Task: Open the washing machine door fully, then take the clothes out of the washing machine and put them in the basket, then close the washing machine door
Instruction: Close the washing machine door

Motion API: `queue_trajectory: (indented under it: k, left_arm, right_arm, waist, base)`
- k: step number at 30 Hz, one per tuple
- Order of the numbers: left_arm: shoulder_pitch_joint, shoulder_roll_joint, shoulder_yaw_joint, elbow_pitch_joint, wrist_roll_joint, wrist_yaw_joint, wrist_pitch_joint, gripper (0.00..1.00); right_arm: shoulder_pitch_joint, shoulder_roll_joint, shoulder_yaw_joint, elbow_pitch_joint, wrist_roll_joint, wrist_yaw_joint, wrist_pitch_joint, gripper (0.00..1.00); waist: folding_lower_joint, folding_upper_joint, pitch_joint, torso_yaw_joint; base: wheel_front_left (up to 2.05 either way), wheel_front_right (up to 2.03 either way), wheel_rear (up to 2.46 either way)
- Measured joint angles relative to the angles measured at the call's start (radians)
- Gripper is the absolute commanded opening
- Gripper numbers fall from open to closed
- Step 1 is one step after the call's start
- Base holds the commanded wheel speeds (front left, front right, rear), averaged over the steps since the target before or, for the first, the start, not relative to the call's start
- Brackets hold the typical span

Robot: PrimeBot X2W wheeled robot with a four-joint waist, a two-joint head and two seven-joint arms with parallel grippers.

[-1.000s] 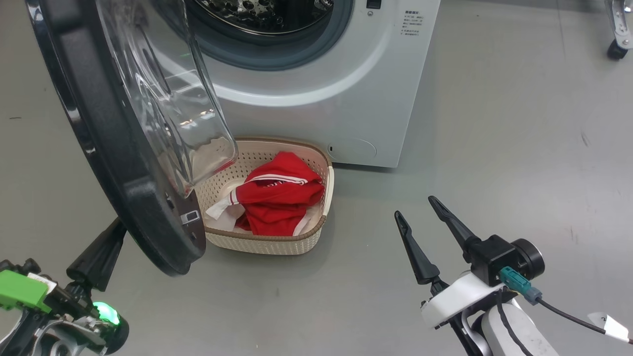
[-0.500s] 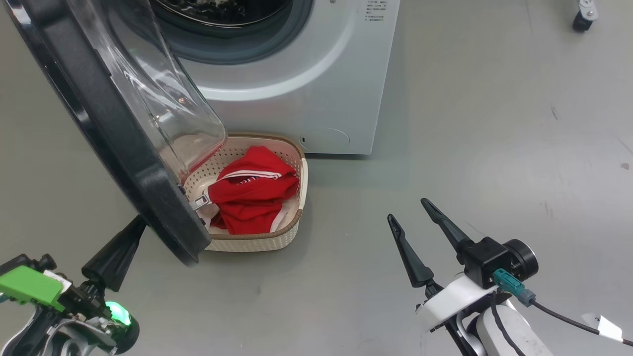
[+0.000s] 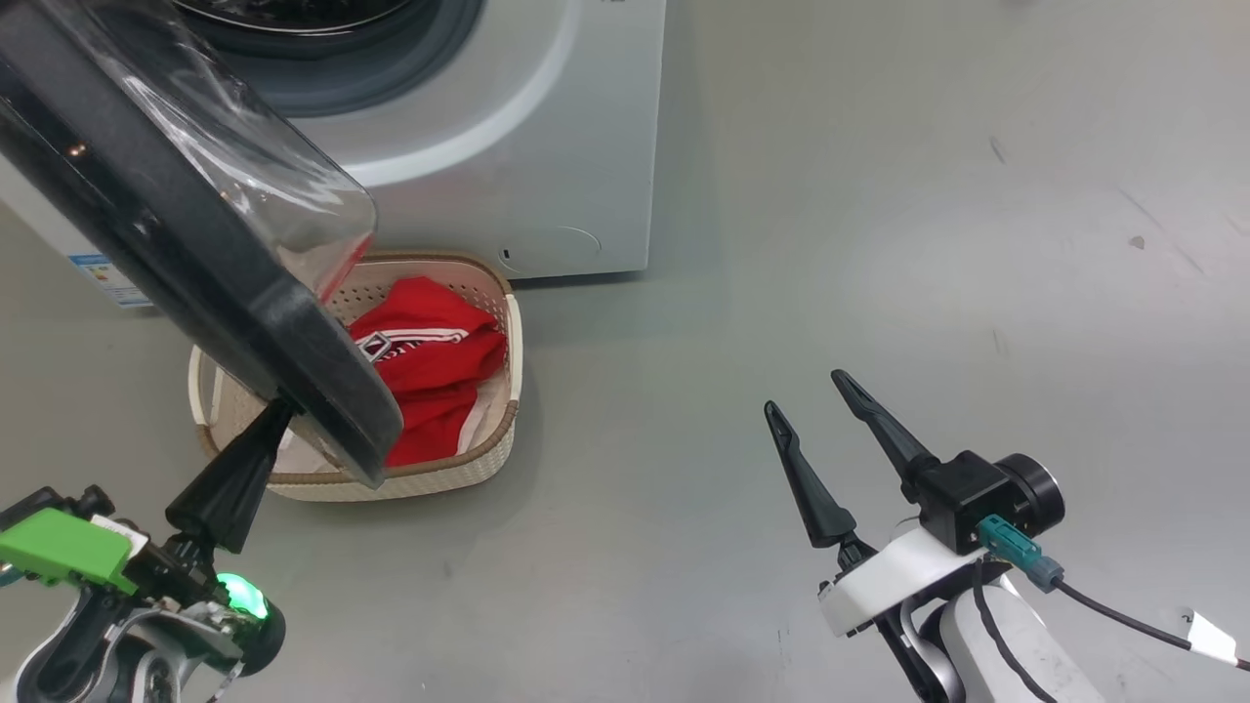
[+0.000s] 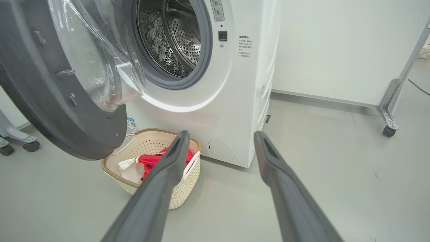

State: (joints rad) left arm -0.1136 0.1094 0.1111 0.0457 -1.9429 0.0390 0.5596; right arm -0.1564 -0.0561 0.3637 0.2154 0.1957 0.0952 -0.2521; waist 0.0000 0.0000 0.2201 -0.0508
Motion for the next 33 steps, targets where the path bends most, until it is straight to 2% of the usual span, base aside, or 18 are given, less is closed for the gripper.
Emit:
queue_trajectory:
  k: [8,23,33]
  left_arm:
    - [-0.064,-0.008,0.005,0.015,0.040,0.010,-0.056,0.00]
    - [-0.164,-0.031,0.038,0.058,0.055,0.007,-0.160,0.00]
    - [-0.241,-0.038,0.046,0.107,0.108,0.004,-0.244,0.00]
  right_arm:
    - [-0.008,0.000,0.001,-0.015,0.019,-0.010,0.000,1.00]
    - [-0.027,0.001,0.016,-0.027,0.060,-0.027,0.000,1.00]
    - [-0.027,0.001,0.022,-0.033,0.072,-0.037,0.000,1.00]
  waist:
    - [0.0000,0.0000,0.035,-0.073]
    - [0.0000,0.0000,0.077,-0.188]
    - [0.0000,0.0000,0.089,-0.259]
  base:
    - [0.00,0.00,0.00]
    - [0.00,0.00,0.00]
    - [0.00,0.00,0.00]
